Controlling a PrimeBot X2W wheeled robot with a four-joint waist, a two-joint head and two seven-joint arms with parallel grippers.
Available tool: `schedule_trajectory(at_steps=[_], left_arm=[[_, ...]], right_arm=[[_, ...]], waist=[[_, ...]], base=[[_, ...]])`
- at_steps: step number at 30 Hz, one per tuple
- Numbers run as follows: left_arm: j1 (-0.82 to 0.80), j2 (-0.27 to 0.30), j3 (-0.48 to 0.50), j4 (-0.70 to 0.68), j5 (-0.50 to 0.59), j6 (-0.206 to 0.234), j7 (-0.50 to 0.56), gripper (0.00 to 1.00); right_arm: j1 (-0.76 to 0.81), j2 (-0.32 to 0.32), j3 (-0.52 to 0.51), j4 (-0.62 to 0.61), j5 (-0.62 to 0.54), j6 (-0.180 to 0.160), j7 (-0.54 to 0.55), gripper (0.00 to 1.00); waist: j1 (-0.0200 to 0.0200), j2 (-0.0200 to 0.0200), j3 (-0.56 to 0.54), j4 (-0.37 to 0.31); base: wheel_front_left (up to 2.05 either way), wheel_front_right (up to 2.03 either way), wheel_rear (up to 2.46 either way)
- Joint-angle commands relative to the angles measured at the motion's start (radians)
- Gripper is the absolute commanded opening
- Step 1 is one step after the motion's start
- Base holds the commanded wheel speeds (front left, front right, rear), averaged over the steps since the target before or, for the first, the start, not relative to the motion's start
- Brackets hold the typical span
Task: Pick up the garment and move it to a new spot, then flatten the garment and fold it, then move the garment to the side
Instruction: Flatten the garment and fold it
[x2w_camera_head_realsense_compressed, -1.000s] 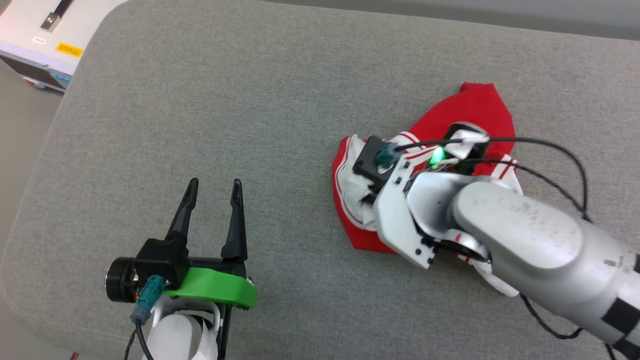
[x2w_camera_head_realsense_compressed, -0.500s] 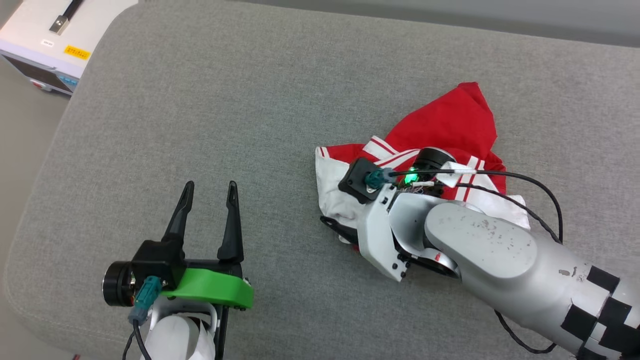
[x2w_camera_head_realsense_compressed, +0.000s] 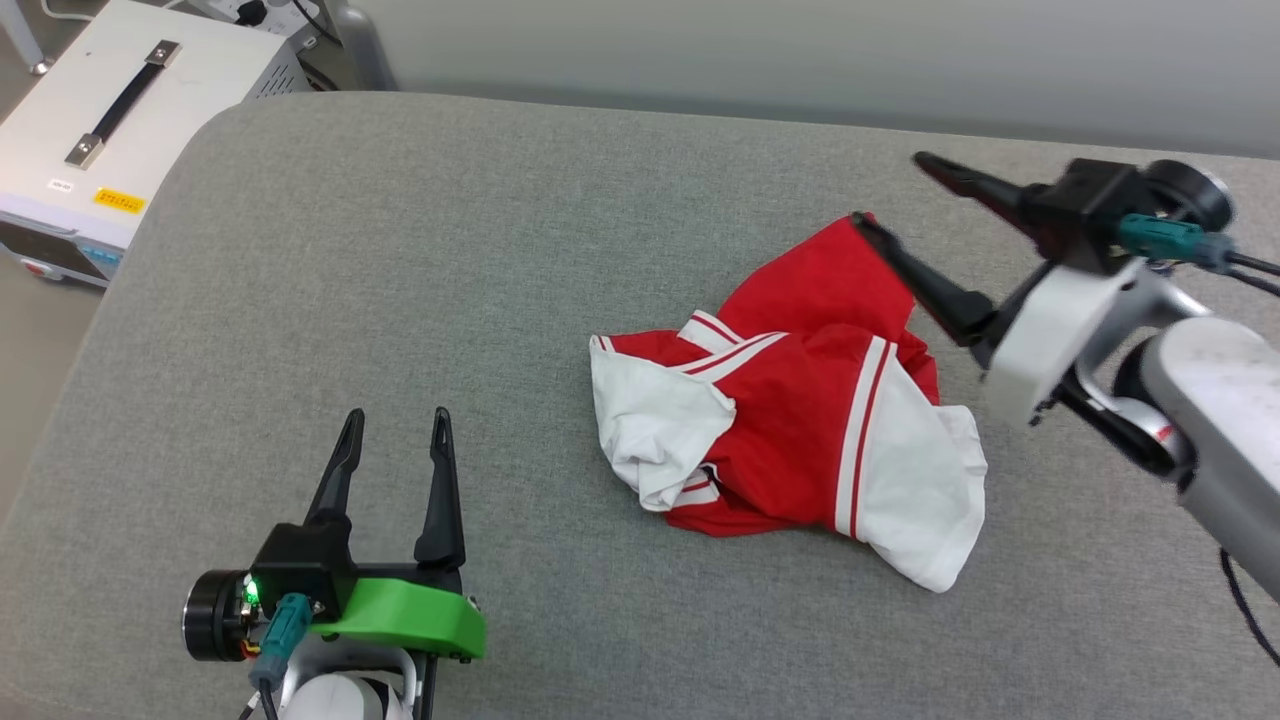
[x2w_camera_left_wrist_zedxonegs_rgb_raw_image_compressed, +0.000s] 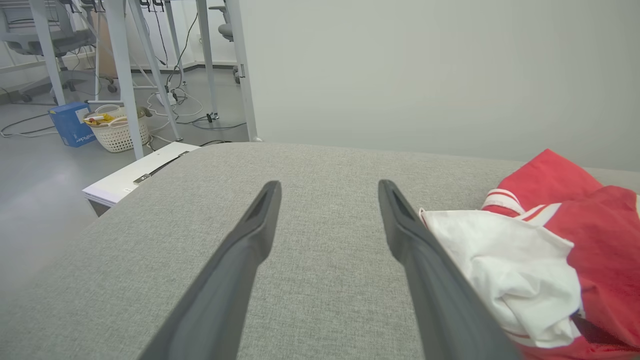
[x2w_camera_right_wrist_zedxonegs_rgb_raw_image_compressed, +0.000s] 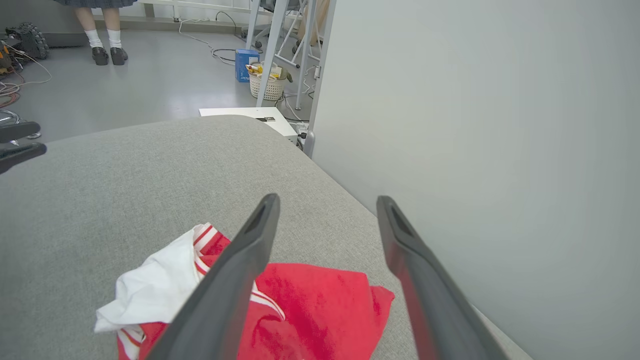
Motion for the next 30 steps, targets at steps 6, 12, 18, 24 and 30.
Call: schedule_trajectory(at_steps=[6, 12, 18, 24, 30], left_arm=[[0.023, -0.003, 0.008, -0.013, 0.021, 0.001, -0.006, 1.0], [0.025, -0.003, 0.018, -0.017, 0.029, -0.002, -0.006, 1.0], [0.013, -0.003, 0.015, -0.02, 0.031, -0.006, -0.006, 1.0], [-0.011, -0.003, -0.004, -0.025, 0.026, -0.005, -0.006, 1.0], [-0.04, -0.003, -0.016, -0.024, 0.018, -0.001, -0.006, 1.0]], right_arm=[[0.157, -0.11, -0.185, -0.118, -0.067, -0.001, 0.166, 1.0], [0.277, -0.2, -0.206, -0.227, -0.013, -0.001, 0.443, 1.0], [0.33, -0.212, -0.182, -0.255, 0.056, -0.001, 0.656, 1.0], [0.294, -0.15, -0.142, -0.175, 0.06, -0.001, 0.735, 1.0], [0.222, -0.078, -0.077, -0.024, 0.058, -0.001, 0.725, 1.0]], waist=[[0.0, -0.0001, -0.016, -0.018], [0.0, -0.0001, -0.01, -0.024], [0.0, -0.0001, 0.01, -0.025], [0.0, -0.0001, 0.053, -0.014], [0.0, -0.0001, 0.097, 0.004]], base=[[0.0, 0.0, 0.0], [0.0, 0.0, 0.0], [0.0, 0.0, 0.0], [0.0, 0.0, 0.0], [0.0, 0.0, 0.0]])
